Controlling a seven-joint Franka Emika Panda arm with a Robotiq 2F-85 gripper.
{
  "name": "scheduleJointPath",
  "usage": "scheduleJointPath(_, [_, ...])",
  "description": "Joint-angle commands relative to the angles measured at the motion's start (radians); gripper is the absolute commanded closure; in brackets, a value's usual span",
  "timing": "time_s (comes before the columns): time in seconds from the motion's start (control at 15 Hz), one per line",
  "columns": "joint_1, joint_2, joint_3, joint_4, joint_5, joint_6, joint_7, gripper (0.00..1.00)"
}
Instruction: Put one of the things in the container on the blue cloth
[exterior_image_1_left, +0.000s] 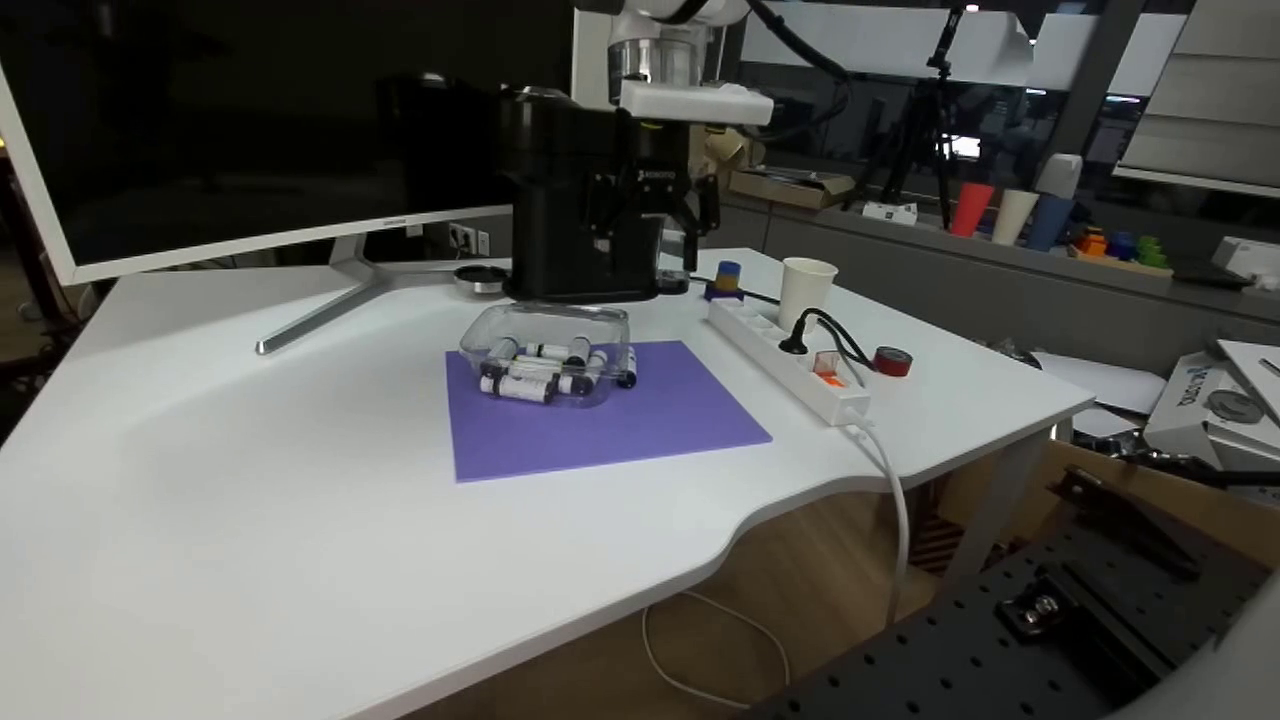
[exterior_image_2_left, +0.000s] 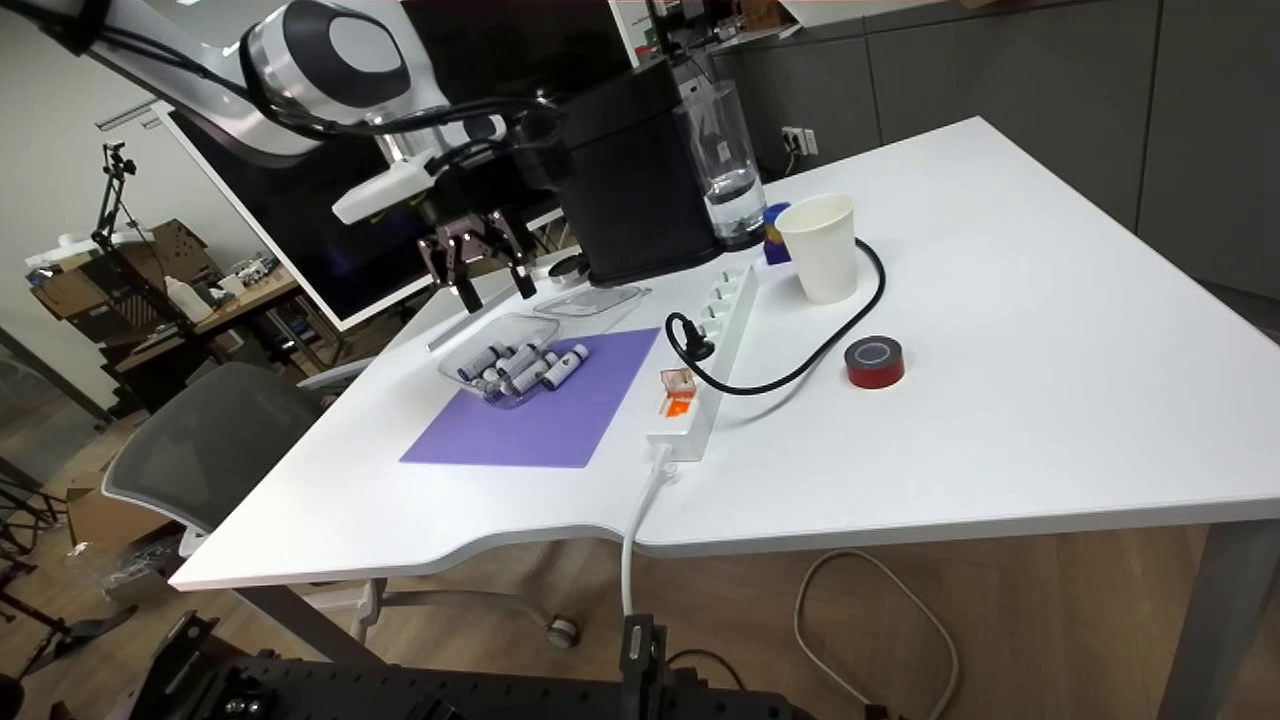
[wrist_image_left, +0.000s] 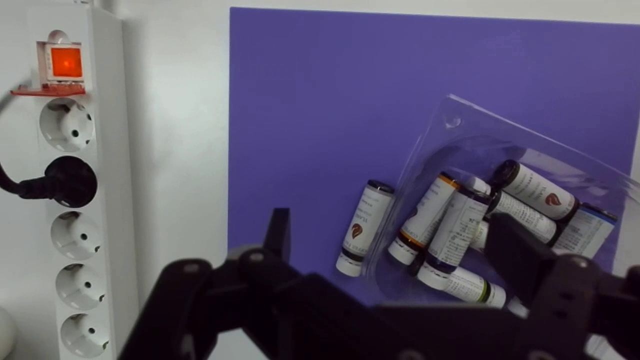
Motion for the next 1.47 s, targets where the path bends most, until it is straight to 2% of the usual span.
scheduleJointPath(0.0, [-0.01, -0.002, 0.008, 0.002, -0.003, -0.003, 0.001, 0.0])
scheduleJointPath(1.0, [0.011, 0.197, 0.087, 0.066, -0.063, 0.205, -0.23, 0.0])
scheduleJointPath(1.4, [0.005, 0.243, 0.107, 0.094, -0.066, 0.252, -0.276, 0.0])
